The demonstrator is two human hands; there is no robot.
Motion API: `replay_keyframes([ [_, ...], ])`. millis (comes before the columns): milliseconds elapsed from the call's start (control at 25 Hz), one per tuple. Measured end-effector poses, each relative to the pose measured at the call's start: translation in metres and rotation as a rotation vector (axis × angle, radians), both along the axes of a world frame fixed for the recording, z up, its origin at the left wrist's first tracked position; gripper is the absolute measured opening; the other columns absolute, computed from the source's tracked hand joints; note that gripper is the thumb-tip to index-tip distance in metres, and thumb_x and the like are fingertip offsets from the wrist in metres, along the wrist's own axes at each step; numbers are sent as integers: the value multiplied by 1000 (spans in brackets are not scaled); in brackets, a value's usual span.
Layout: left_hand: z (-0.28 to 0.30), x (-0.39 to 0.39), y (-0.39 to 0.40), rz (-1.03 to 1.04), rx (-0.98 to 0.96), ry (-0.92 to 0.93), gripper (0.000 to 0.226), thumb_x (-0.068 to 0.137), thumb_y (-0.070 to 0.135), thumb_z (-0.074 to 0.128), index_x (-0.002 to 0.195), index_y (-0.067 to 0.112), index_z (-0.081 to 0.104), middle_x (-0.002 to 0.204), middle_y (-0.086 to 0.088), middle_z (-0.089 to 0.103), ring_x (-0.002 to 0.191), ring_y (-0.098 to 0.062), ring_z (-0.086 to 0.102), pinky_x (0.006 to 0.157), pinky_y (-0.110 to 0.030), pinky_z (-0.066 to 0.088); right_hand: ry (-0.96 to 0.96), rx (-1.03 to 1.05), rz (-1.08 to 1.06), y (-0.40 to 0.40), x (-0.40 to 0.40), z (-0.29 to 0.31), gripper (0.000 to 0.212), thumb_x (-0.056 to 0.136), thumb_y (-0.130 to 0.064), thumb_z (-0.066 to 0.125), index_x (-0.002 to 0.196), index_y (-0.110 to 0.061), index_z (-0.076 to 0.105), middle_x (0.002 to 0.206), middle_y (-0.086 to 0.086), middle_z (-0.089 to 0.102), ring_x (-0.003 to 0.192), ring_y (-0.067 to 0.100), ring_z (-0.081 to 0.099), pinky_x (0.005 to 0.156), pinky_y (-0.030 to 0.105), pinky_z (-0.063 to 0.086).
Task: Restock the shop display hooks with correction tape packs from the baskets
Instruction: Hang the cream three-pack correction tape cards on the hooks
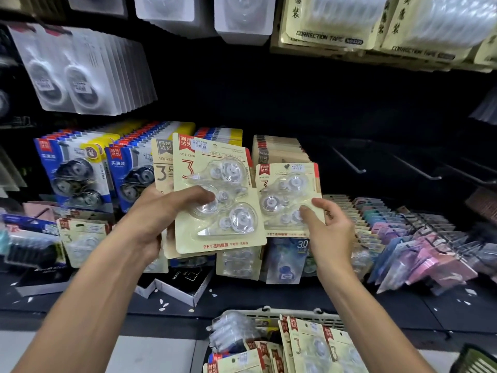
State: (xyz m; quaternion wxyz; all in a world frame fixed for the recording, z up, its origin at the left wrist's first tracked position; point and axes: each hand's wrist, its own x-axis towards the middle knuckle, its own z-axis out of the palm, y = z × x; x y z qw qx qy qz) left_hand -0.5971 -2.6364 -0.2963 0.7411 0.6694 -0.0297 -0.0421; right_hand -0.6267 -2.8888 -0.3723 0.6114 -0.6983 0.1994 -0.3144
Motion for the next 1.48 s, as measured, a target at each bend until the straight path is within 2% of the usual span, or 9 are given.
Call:
replay_keyframes([
  [160,-4,-2,-3,3,-25,7,26,78,2,77,96,20,72,85,5,80,67,-10,74,65,-29,56,62,-42,80,-7,16,2,25,91,-36,71,115,-34,69,112,-26,61,104,18,63,98,43,52],
  [280,-9,-3,-10,-11,-36,35,30,78,-1,77,101,17,73,89,1,80,74,-14,76,61,-26,57,228,-2,212,-18,36,-1,51,92,-10,69,139,-26,57,142,-3,54,108,27,67,98,48,54],
  [400,-15,0,-17,-34,-39,62,30,79,-5,76,103,13,73,91,-3,80,72,-14,76,54,-21,56,302,239,398,-23,42,-7,70,92,4,63,150,-26,41,128,-3,54,115,30,64,105,44,50],
  [600,-19,3,-34,-28,-60,66,33,78,-3,78,108,10,73,82,2,79,63,-9,73,45,-16,49,199,115,339,-15,25,19,27,98,-27,63,124,-22,61,117,2,68,100,21,68,86,38,56],
  [800,-24,5,-50,-58,-150,86,40,78,9,82,116,14,71,97,-3,80,85,-19,78,65,-30,60,164,-11,709,6,-7,44,62,67,-41,77,123,-19,61,99,1,71,83,14,71,64,24,55],
  [1000,-24,0,-59,-90,-205,158,55,64,46,79,113,21,72,98,-4,80,81,-19,78,62,-34,61,-35,363,581,-1,-6,34,63,66,-8,79,123,-14,53,100,10,76,85,26,75,60,31,59],
  [1120,-24,1,-59,-45,-253,179,46,73,32,83,115,18,71,102,-6,79,82,-21,78,67,-37,62,-104,452,478,-13,-9,31,52,73,-11,76,120,-16,56,102,7,77,84,23,75,56,30,58],
  [1280,-25,7,-51,156,-149,64,34,79,14,85,111,17,71,93,2,80,80,-15,76,60,-23,58,-8,253,236,-33,-12,21,39,89,-11,74,123,-18,55,102,-1,74,66,15,68,36,23,41],
  [1480,-12,11,-30,192,-213,75,29,83,13,81,110,18,71,95,-1,79,75,-17,77,53,-31,60,33,-21,191,-48,-14,14,32,85,-20,79,113,-27,64,113,-9,66,83,17,70,52,30,50],
])
